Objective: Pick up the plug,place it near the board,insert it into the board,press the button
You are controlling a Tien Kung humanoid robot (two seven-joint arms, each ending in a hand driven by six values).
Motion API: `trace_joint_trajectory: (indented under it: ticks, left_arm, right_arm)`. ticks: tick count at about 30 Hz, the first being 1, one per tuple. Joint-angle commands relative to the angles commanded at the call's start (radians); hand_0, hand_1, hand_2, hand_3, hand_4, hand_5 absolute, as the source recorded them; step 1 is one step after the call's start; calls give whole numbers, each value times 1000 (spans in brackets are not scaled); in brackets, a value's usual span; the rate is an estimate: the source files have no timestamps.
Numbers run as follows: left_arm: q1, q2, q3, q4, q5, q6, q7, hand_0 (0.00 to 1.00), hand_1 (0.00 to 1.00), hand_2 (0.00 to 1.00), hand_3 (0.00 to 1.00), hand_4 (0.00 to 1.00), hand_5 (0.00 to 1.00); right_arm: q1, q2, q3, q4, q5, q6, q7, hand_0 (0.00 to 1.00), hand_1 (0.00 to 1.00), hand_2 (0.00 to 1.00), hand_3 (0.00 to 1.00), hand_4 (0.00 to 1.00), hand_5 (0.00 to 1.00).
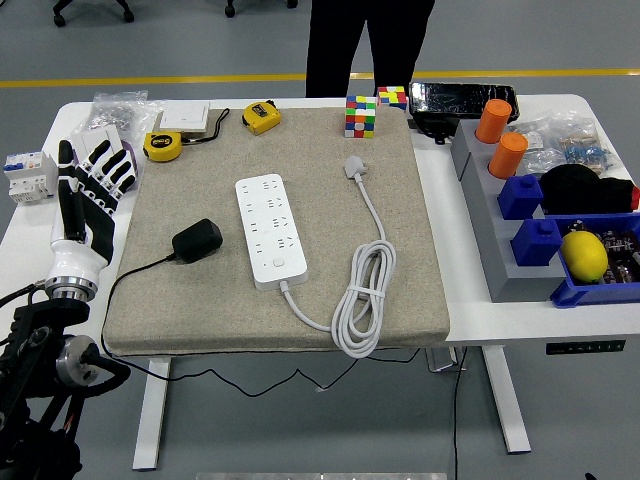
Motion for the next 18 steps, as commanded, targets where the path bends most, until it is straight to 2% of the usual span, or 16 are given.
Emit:
trace_joint_trajectory:
  ticks: [1,6,7,12,13,18]
  left_arm:
    - [4,0,-1,-6,8,-2,4,998,942,848,834,998,998]
    - [20,0,-7,-37,50,-2,21,998,942,848,834,998,998]
    - [22,0,-7,-44,64,-2,26,998,963,874,841,998,998]
    - [30,0,-7,-66,154,-1,49,998,963,874,841,998,998]
    - [30,0,-8,-67,167,0,52,986,956,876,883,998,998]
    - [29,0,-14,-66,170,2,57,993,950,873,868,998,998]
  right_arm:
    - [0,1,-1,0,-1,2,-1,857,759,747,786,998,998]
    - [-4,6,1,0,-11,8,-8,857,759,747,786,998,998]
    - [-4,6,2,0,-13,9,-9,854,758,745,783,998,998]
    - [-1,9,2,0,-15,11,-11,854,758,745,783,998,998]
    - [0,10,2,0,-15,11,-12,855,758,745,785,998,998]
    - [0,11,0,0,-18,14,-13,857,758,744,786,998,998]
